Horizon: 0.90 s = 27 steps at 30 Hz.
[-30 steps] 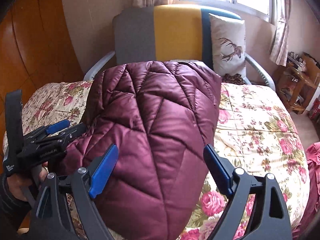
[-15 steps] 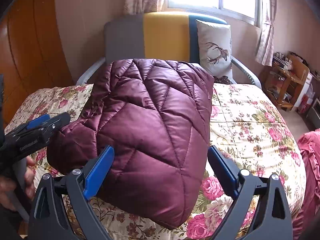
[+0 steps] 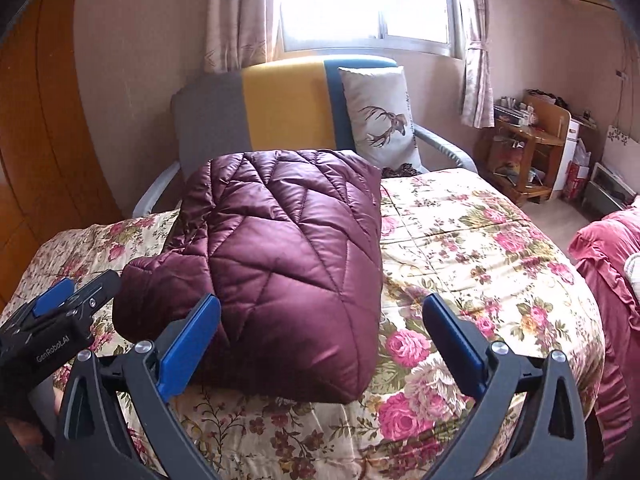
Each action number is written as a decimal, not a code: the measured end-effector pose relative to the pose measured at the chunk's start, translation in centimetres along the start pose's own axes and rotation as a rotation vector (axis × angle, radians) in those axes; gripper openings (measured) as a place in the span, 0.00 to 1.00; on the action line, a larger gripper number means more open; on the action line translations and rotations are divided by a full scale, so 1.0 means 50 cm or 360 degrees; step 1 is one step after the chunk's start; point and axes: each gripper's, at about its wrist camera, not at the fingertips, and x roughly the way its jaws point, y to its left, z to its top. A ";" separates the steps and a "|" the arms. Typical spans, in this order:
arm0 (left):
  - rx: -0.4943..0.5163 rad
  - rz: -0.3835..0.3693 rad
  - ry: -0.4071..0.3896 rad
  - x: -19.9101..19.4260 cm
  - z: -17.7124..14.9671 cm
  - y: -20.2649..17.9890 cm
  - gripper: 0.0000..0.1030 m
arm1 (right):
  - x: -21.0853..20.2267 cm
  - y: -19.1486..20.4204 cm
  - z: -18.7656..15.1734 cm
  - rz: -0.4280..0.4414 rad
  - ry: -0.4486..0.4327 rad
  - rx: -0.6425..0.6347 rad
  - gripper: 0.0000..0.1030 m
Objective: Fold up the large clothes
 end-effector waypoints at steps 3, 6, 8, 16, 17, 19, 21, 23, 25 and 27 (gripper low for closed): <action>0.0013 0.0026 -0.0013 -0.015 -0.014 -0.004 0.96 | -0.014 0.007 -0.013 -0.0019 -0.0014 0.0003 0.98; 0.0025 0.0043 -0.0012 -0.024 -0.029 -0.001 0.96 | -0.027 0.013 -0.026 -0.0030 -0.0032 0.0021 0.98; 0.0022 0.0051 -0.0010 -0.030 -0.038 0.001 0.96 | -0.033 0.014 -0.033 -0.0039 -0.0042 0.0030 0.98; 0.0002 0.0088 0.0003 -0.044 -0.063 0.015 0.96 | -0.047 0.026 -0.068 -0.0104 -0.0047 0.0043 0.98; 0.0000 0.0091 0.0004 -0.045 -0.066 0.016 0.96 | -0.047 0.028 -0.074 -0.0100 -0.0036 0.0037 0.98; 0.0002 0.0102 0.0004 -0.048 -0.071 0.019 0.96 | -0.046 0.032 -0.079 -0.0106 -0.0028 0.0024 0.98; -0.0003 0.0105 0.0002 -0.051 -0.075 0.020 0.96 | -0.047 0.032 -0.081 -0.0105 -0.0029 0.0025 0.98; -0.0001 0.0109 0.0003 -0.055 -0.079 0.021 0.96 | -0.048 0.033 -0.082 -0.0109 -0.0029 0.0030 0.98; -0.0001 0.0113 -0.0005 -0.060 -0.080 0.020 0.96 | -0.048 0.032 -0.083 -0.0104 -0.0030 0.0045 0.98; 0.0006 0.0113 -0.0013 -0.064 -0.082 0.020 0.96 | -0.050 0.034 -0.086 -0.0106 -0.0039 0.0045 0.98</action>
